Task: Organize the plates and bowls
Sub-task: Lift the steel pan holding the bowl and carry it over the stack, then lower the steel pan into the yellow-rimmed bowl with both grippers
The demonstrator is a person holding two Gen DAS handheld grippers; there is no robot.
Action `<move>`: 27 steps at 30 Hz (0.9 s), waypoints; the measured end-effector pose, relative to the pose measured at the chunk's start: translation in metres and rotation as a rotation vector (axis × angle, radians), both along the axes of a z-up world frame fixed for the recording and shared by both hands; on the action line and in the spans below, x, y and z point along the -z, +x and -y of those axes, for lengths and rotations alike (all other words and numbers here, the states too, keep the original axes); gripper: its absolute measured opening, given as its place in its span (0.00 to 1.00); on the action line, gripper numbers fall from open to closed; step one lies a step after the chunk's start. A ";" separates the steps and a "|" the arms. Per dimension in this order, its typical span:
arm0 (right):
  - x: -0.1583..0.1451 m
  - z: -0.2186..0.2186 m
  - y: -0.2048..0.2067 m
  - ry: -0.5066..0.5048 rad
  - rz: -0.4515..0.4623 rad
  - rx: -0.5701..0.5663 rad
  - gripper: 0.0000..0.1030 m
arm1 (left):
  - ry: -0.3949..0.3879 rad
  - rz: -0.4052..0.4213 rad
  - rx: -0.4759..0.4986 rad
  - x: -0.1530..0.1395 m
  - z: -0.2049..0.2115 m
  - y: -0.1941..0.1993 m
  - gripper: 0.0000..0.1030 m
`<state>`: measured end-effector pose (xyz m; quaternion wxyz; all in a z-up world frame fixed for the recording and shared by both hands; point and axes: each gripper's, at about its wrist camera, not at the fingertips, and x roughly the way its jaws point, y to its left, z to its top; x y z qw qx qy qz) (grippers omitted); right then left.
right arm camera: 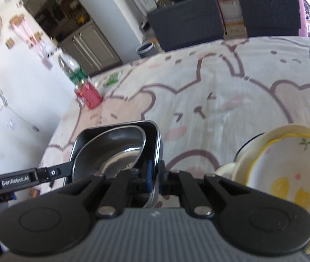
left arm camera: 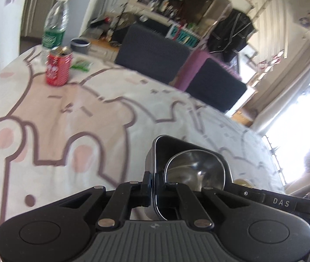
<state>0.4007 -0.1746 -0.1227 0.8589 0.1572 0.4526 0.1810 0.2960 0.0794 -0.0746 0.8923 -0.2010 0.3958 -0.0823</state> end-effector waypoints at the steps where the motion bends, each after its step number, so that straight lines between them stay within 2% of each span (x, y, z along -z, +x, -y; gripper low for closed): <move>1: -0.003 0.008 -0.002 0.015 0.006 0.009 0.06 | 0.000 0.014 0.010 -0.004 0.006 -0.001 0.04; 6: -0.020 0.048 -0.015 0.048 0.044 0.068 0.06 | -0.032 0.058 0.061 -0.015 0.040 -0.002 0.04; 13: -0.034 0.105 -0.039 0.070 0.089 0.188 0.06 | -0.083 0.068 0.123 -0.016 0.090 -0.001 0.04; 20: -0.038 0.158 -0.061 0.089 0.116 0.304 0.06 | -0.137 0.040 0.179 -0.006 0.135 0.004 0.04; 27: -0.033 0.193 -0.073 0.070 0.109 0.363 0.06 | -0.102 -0.018 0.222 0.008 0.172 0.013 0.04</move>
